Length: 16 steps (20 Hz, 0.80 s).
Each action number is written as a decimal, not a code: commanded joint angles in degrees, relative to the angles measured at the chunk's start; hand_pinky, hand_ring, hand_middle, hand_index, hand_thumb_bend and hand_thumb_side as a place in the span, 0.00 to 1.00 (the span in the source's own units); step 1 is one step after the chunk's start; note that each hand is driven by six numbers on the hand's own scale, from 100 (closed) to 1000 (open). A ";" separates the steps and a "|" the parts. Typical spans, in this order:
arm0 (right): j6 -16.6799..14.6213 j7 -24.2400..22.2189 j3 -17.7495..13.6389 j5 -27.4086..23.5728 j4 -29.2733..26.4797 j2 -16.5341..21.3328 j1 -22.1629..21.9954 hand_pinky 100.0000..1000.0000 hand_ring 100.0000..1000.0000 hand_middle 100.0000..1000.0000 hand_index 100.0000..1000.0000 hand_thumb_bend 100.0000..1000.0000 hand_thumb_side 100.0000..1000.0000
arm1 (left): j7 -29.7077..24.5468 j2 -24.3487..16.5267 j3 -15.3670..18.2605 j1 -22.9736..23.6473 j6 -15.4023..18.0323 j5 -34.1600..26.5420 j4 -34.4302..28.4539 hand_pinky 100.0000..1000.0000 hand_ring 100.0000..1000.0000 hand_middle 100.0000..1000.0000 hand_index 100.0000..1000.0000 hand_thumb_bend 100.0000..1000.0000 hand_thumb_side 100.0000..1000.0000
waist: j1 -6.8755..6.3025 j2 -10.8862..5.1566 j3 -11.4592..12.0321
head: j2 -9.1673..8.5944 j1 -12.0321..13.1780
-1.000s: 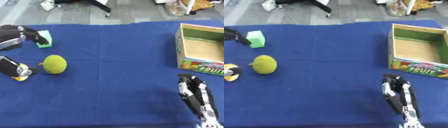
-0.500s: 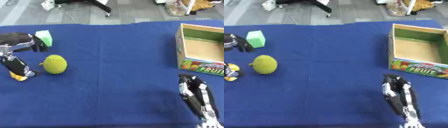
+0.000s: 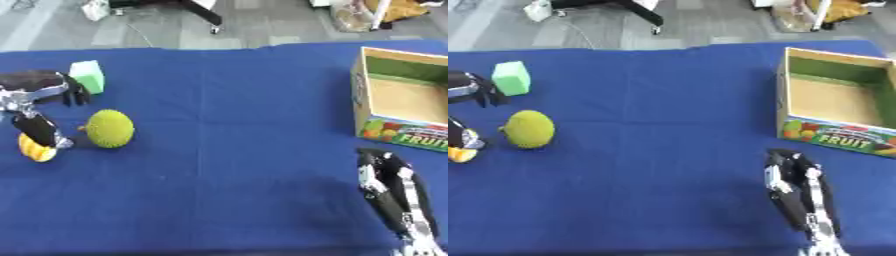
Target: Pick up the objects with one hand, pass them to the other hand, and then place them into the box on the other side of the table.
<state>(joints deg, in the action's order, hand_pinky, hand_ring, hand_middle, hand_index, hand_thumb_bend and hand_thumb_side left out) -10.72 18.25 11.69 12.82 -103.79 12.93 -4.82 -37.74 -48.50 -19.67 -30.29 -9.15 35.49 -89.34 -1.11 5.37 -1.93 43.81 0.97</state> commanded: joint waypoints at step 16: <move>-0.16 -0.30 0.16 -0.50 -0.50 0.25 0.77 0.22 0.13 0.19 0.65 0.00 0.59 | 5.24 7.11 0.53 -4.92 0.33 7.33 12.65 0.78 0.68 0.70 0.83 0.41 0.05 | 0.27 -0.23 -0.55 | 0.31 1.15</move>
<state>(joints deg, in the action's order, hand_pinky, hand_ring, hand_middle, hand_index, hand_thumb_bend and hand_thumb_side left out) -10.74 18.03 11.72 12.57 -103.79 12.91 -4.54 -32.64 -40.55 -19.63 -33.88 -9.09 42.32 -76.70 -1.09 5.42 -2.44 43.81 1.92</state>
